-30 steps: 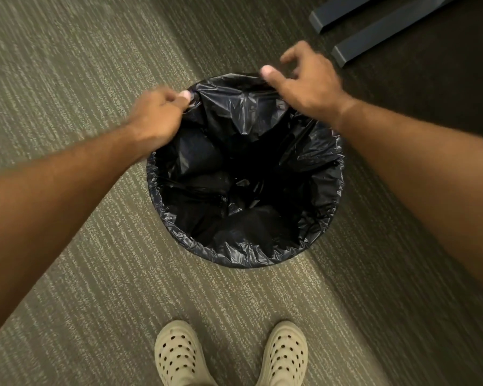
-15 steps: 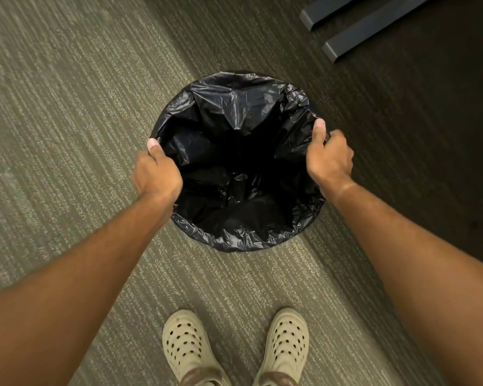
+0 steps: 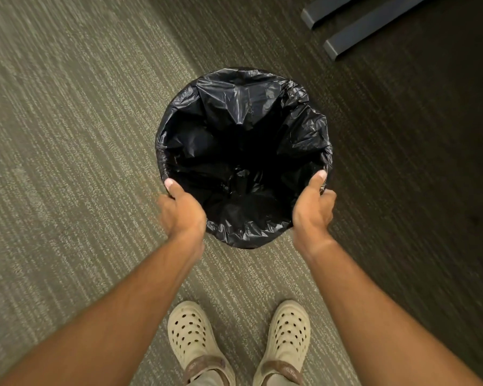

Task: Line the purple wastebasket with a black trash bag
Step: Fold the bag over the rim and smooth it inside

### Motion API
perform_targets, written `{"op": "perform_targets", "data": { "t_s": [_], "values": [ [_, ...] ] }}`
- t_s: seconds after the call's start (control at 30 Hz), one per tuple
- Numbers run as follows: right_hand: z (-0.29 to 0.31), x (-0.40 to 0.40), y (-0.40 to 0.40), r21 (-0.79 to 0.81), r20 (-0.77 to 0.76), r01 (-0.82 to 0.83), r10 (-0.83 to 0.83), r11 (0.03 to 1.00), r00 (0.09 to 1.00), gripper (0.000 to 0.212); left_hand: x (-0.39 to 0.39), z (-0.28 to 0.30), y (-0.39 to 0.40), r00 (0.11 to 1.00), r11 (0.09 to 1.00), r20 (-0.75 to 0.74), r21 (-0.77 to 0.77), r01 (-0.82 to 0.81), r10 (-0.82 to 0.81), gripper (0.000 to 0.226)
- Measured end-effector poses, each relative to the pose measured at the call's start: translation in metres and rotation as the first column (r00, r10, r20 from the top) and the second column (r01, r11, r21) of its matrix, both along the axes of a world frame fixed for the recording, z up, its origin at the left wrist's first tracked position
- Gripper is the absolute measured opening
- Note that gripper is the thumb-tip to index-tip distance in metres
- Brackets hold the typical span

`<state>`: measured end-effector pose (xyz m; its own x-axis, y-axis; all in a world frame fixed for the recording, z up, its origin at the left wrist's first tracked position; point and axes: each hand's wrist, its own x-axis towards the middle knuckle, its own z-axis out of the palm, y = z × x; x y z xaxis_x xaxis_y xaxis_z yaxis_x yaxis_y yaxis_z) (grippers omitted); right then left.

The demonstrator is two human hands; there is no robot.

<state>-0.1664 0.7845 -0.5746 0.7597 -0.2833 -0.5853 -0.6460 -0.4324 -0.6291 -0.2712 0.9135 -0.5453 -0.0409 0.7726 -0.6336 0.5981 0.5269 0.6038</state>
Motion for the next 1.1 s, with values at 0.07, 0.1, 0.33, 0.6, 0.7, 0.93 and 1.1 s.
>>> {"op": "perform_targets", "data": {
  "t_s": [0.07, 0.1, 0.33, 0.6, 0.7, 0.93, 1.1],
  "values": [
    [0.001, -0.002, 0.007, 0.029, 0.041, 0.076, -0.077, 0.997, 0.996, 0.048, 0.003, -0.004, -0.004, 0.999, 0.999, -0.004, 0.036, -0.032, 0.032, 0.066],
    [0.001, -0.003, 0.008, 0.056, 0.058, 0.107, -0.110, 0.993, 0.992, 0.050, 0.003, -0.007, -0.004, 0.999, 0.997, 0.011, 0.054, -0.051, 0.051, 0.067],
    [0.018, -0.002, -0.007, -0.072, 0.203, 0.011, 0.004, 0.997, 0.979, 0.042, -0.007, -0.012, 0.002, 1.000, 0.994, -0.005, 0.104, -0.009, 0.010, 0.056],
    [-0.004, 0.046, 0.088, -0.329, -0.046, -0.936, 0.988, 0.125, 0.149, 0.031, -0.011, -0.019, 0.017, 0.958, 0.864, -0.069, 0.417, 0.282, -0.279, 0.032],
    [-0.063, 0.044, 0.122, -0.177, -0.406, -0.938, 0.890, -0.297, -0.205, 0.045, -0.012, -0.024, 0.016, 0.953, 0.830, -0.036, 0.483, 0.280, -0.301, 0.029],
    [-0.168, 0.035, 0.136, -0.107, -0.644, -0.854, 0.690, -0.508, -0.330, 0.090, -0.017, -0.031, 0.018, 0.949, 0.831, 0.034, 0.492, 0.258, -0.315, 0.018],
    [-0.188, 0.032, 0.135, -0.105, -0.687, -0.845, 0.652, -0.525, -0.321, 0.090, -0.014, -0.033, 0.018, 0.954, 0.840, 0.064, 0.494, 0.225, -0.294, 0.017]
  ]
}}
